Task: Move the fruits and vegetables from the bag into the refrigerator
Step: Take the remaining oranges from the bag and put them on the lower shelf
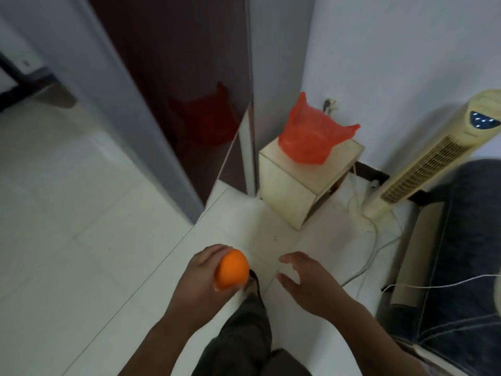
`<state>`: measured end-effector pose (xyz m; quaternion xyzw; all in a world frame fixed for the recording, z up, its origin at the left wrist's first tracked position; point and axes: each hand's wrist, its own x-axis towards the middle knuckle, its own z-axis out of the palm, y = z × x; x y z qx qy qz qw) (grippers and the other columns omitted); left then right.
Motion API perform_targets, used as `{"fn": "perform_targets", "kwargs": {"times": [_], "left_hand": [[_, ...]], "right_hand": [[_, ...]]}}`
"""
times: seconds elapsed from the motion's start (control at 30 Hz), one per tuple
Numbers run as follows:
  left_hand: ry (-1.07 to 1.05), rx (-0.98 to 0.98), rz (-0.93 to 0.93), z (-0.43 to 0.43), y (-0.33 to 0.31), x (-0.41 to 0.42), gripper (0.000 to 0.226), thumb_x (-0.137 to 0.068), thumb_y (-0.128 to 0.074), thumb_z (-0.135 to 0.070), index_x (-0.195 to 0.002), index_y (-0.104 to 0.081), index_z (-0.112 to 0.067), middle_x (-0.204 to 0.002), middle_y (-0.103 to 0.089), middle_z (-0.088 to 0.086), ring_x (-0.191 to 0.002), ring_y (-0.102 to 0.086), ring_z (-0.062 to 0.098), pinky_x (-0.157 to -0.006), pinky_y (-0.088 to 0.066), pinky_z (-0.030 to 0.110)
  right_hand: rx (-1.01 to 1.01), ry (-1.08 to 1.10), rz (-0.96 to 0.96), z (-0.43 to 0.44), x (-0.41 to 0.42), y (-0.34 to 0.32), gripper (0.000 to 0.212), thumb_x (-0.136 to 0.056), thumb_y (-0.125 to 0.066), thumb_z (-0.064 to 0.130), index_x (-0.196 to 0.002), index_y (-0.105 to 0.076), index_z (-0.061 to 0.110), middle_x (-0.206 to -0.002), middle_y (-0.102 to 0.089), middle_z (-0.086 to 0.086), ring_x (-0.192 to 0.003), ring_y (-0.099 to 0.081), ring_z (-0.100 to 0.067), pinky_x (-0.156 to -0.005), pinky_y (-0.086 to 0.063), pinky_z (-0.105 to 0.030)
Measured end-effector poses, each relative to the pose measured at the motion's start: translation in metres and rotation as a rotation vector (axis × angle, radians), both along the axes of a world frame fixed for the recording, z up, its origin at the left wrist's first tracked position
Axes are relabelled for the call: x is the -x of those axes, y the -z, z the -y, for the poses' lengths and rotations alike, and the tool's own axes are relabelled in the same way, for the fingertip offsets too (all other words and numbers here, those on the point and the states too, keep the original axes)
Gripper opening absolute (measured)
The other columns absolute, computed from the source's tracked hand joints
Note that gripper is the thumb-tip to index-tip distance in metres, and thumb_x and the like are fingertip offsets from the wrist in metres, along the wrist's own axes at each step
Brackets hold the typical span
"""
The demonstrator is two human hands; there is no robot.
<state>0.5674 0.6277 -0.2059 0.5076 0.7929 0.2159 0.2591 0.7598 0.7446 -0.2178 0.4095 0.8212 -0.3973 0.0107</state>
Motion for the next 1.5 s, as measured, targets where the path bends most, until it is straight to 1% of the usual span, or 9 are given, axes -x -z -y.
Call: {"fn": "perform_targets", "kwargs": {"times": [0.13, 0.43, 0.57, 0.8, 0.97, 1.1, 1.27, 1.33, 1.5], "left_hand": [[-0.132, -0.067, -0.039, 0.061, -0.021, 0.017, 0.073, -0.069, -0.076, -0.046, -0.132, -0.041, -0.036, -0.135, -0.039, -0.020, -0.121, -0.039, 0.007, -0.096, -0.037, 0.022], [-0.299, -0.184, -0.059, 0.171, -0.051, 0.099, 0.070, -0.068, -0.078, -0.043, -0.129, -0.044, -0.037, -0.127, -0.036, -0.028, -0.115, -0.035, 0.000, -0.088, -0.024, 0.006], [-0.391, -0.202, -0.105, 0.235, -0.062, 0.177, 0.067, -0.065, -0.072, -0.051, -0.124, -0.043, -0.043, -0.125, -0.037, -0.030, -0.114, -0.038, 0.002, -0.089, -0.029, 0.014], [-0.427, -0.197, -0.226, 0.289, -0.082, 0.317, 0.068, -0.065, -0.067, -0.050, -0.128, -0.048, -0.031, -0.131, -0.047, -0.015, -0.118, -0.044, 0.012, -0.090, -0.034, 0.022], [-0.340, -0.219, -0.205, 0.268, -0.085, 0.370, 0.071, -0.065, -0.066, -0.052, -0.130, -0.046, -0.032, -0.134, -0.046, -0.012, -0.118, -0.042, 0.011, -0.090, -0.034, 0.023], [-0.242, -0.239, -0.161, 0.225, -0.080, 0.401, 0.074, -0.069, -0.078, -0.042, -0.133, -0.044, -0.030, -0.137, -0.045, -0.010, -0.122, -0.041, 0.012, -0.093, -0.034, 0.023], [-0.096, -0.259, -0.158, 0.150, -0.079, 0.450, 0.074, -0.070, -0.077, -0.042, -0.135, -0.042, -0.029, -0.137, -0.042, -0.013, -0.117, -0.031, 0.000, -0.092, -0.026, 0.014], [-0.060, -0.251, -0.164, 0.118, -0.078, 0.477, 0.074, -0.069, -0.074, -0.045, -0.134, -0.043, -0.029, -0.138, -0.044, -0.010, -0.118, -0.033, 0.002, -0.091, -0.024, 0.011], [-0.090, -0.231, -0.188, 0.029, -0.081, 0.549, 0.073, -0.070, -0.078, -0.039, -0.133, -0.045, -0.026, -0.138, -0.046, -0.007, -0.125, -0.041, 0.015, -0.095, -0.030, 0.020]], "right_hand": [[-0.012, -0.160, -0.051, 0.044, 0.029, -0.022, 0.043, -0.093, -0.047, 0.042, -0.132, -0.042, 0.025, -0.135, -0.047, 0.008, -0.121, -0.044, -0.004, -0.097, -0.032, -0.015], [-0.058, -0.341, -0.100, 0.124, 0.152, -0.063, 0.043, -0.093, -0.046, 0.045, -0.133, -0.041, 0.029, -0.137, -0.045, 0.011, -0.122, -0.045, -0.006, -0.096, -0.037, -0.020], [-0.095, -0.414, -0.158, 0.167, 0.238, -0.067, 0.041, -0.092, -0.047, 0.044, -0.130, -0.045, 0.027, -0.133, -0.048, 0.011, -0.117, -0.046, -0.004, -0.091, -0.036, -0.015], [-0.097, -0.513, -0.202, 0.222, 0.386, -0.073, 0.042, -0.091, -0.048, 0.046, -0.129, -0.046, 0.027, -0.133, -0.049, 0.011, -0.116, -0.047, -0.004, -0.094, -0.037, -0.019], [-0.125, -0.457, -0.165, 0.213, 0.426, -0.077, 0.043, -0.092, -0.046, 0.047, -0.129, -0.045, 0.027, -0.134, -0.047, 0.011, -0.117, -0.046, -0.004, -0.097, -0.037, -0.020], [-0.136, -0.386, -0.131, 0.184, 0.445, -0.075, 0.042, -0.091, -0.047, 0.046, -0.129, -0.045, 0.026, -0.134, -0.048, 0.009, -0.116, -0.045, -0.003, -0.099, -0.037, -0.021], [-0.147, -0.293, -0.140, 0.129, 0.483, -0.072, 0.042, -0.092, -0.049, 0.043, -0.129, -0.045, 0.026, -0.134, -0.048, 0.010, -0.108, -0.040, 0.004, -0.095, -0.033, -0.016], [-0.163, -0.265, -0.156, 0.100, 0.509, -0.070, 0.042, -0.092, -0.049, 0.043, -0.129, -0.045, 0.026, -0.133, -0.048, 0.009, -0.107, -0.040, 0.003, -0.095, -0.035, -0.017], [-0.174, -0.207, -0.165, 0.011, 0.583, -0.080, 0.041, -0.092, -0.047, 0.043, -0.130, -0.045, 0.025, -0.133, -0.048, 0.008, -0.107, -0.041, 0.001, -0.094, -0.034, -0.018]]}}
